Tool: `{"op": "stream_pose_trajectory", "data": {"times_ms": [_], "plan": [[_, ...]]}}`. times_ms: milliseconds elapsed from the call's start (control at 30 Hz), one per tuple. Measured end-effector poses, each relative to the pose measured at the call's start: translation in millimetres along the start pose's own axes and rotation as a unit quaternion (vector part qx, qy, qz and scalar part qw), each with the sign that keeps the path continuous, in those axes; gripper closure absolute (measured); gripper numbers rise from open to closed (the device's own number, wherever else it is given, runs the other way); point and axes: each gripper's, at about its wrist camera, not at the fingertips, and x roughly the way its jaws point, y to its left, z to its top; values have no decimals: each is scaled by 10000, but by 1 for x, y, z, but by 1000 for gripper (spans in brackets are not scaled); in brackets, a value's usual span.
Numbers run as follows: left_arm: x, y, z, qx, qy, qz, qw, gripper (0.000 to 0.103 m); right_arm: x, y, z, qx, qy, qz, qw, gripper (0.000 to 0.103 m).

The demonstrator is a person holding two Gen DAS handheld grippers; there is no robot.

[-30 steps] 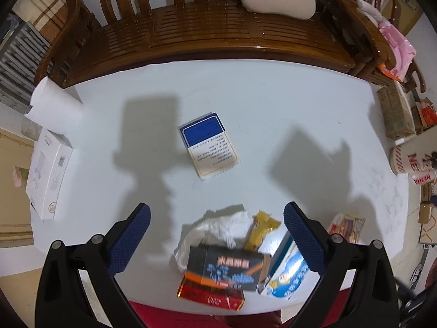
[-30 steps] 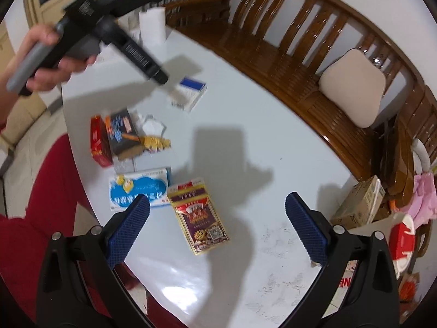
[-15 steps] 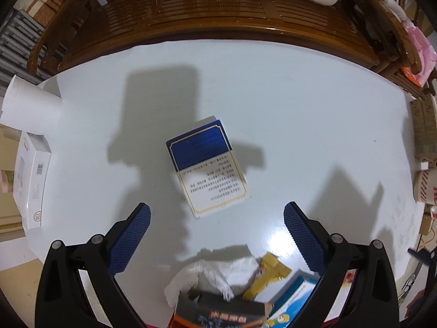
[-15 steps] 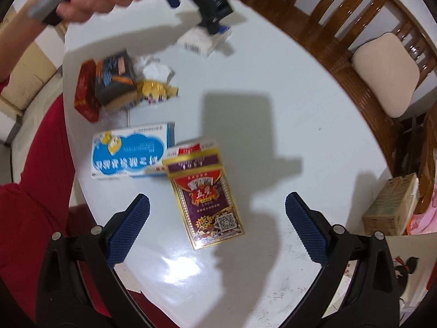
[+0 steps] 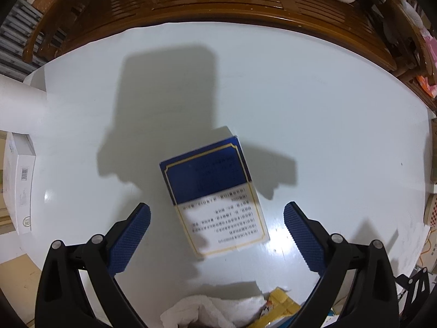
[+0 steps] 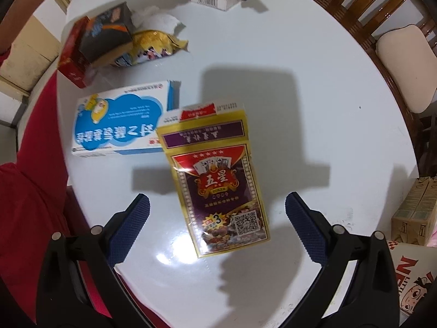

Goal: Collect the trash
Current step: 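Grasp the blue-white cigarette pack with the left tool while the right tool grasps the yellow card box, then carry both held boxes down over the white plastic bag on the floor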

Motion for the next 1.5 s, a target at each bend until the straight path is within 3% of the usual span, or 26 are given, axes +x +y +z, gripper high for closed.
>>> {"op": "stream_pose_trajectory", "data": {"times_ms": [200,300,500,633,767,867,900,1167,1500], "plan": [[17,7,6,-139,116,-64,9998,7,13,-4,4,26,45,-114,9999,6],[23,10,7,-189,137,-91,9997,7,19,-5,7,55,90,-165,9998,18],[27,15,11,-285,102,-204,9993,7,25,-12,13,55,104,-204,9997,22],[28,17,13,-325,46,-260,9991,7,22,-10,10,176,86,12,9998,34],[22,9,8,-170,-40,-264,9995,16,21,-10,11,377,88,21,9992,39],[16,6,12,-31,-117,-273,9996,36,21,-10,12,557,117,-21,9984,39],[14,4,14,-12,-91,-297,9995,38,21,-11,12,629,116,-21,9979,39],[9,9,11,-79,-154,-549,9983,39,14,-14,17,1168,-70,-34,9931,40],[-45,17,-17,97,-632,-561,9964,39,-27,-39,23,1667,-500,-445,9837,40]]}}
